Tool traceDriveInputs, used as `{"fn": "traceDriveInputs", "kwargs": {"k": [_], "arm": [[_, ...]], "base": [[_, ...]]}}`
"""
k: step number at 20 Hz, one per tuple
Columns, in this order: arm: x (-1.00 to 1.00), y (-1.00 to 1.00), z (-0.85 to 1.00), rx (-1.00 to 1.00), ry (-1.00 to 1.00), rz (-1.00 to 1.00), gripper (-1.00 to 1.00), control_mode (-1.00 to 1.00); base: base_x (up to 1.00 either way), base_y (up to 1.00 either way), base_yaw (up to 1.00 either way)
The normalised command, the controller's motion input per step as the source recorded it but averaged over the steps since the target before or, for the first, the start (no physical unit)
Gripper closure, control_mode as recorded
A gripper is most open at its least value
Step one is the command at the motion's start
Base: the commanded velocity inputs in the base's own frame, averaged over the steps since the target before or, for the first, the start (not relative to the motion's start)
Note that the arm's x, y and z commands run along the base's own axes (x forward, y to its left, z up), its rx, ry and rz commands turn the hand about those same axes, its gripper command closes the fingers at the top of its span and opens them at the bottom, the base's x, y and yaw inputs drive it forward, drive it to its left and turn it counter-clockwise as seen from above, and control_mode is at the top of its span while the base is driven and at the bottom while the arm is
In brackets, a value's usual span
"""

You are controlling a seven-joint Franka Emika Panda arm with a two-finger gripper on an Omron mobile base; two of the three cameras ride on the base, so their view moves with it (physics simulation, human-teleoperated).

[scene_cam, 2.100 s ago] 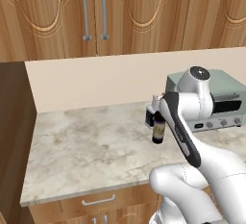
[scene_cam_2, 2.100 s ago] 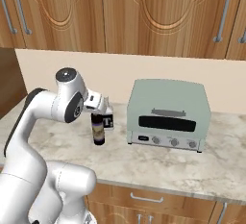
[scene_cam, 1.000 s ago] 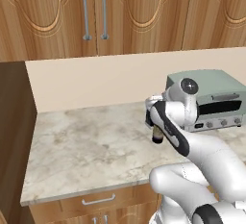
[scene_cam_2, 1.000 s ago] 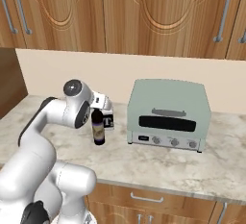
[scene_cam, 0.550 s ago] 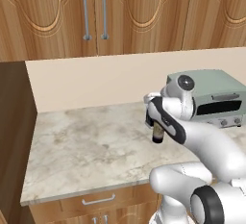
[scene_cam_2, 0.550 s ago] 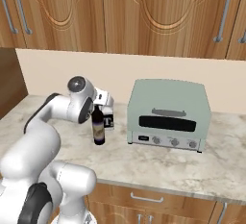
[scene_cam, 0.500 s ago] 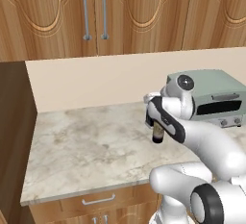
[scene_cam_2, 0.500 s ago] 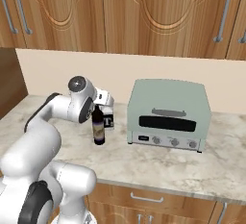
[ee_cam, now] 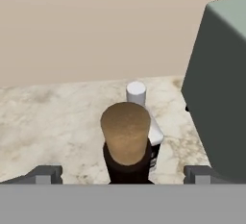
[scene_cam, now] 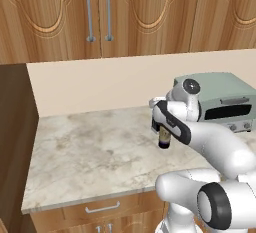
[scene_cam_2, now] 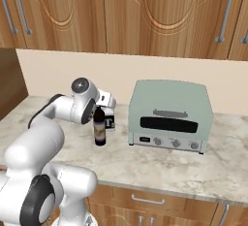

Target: Move the drinks to the dining counter.

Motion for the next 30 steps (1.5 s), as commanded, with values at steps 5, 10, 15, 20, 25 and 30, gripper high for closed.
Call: {"fn": "traceDriveInputs", "kwargs": {"k": [5, 10, 15, 20, 25, 30], "arm": [[0.03, 0.0, -0.01, 0.0, 0.0, 0.0, 1.0, -1.0], [-0.07, 0.0, 0.0, 0.0, -0.01, 0.0, 1.0, -1.0], [-0.56, 0.0, 0.0, 0.0, -0.06, 0.0, 1.0, -1.0], [-0.67, 0.0, 0.14, 0.0, -0.11, 0.01, 1.0, -1.0], [-0.62, 0.0, 0.53, 0.0, -0.15, 0.04, 1.0, -1.0], [-0.41, 0.02, 0.64, 0.0, -0.07, 0.02, 1.0, -1.0]], "base": [[0.0, 0.0, 0.0], [0.0, 0.0, 0.0], [0.0, 0.0, 0.0], [0.0, 0.0, 0.0], [0.0, 0.0, 0.0], [0.0, 0.0, 0.0]]}}
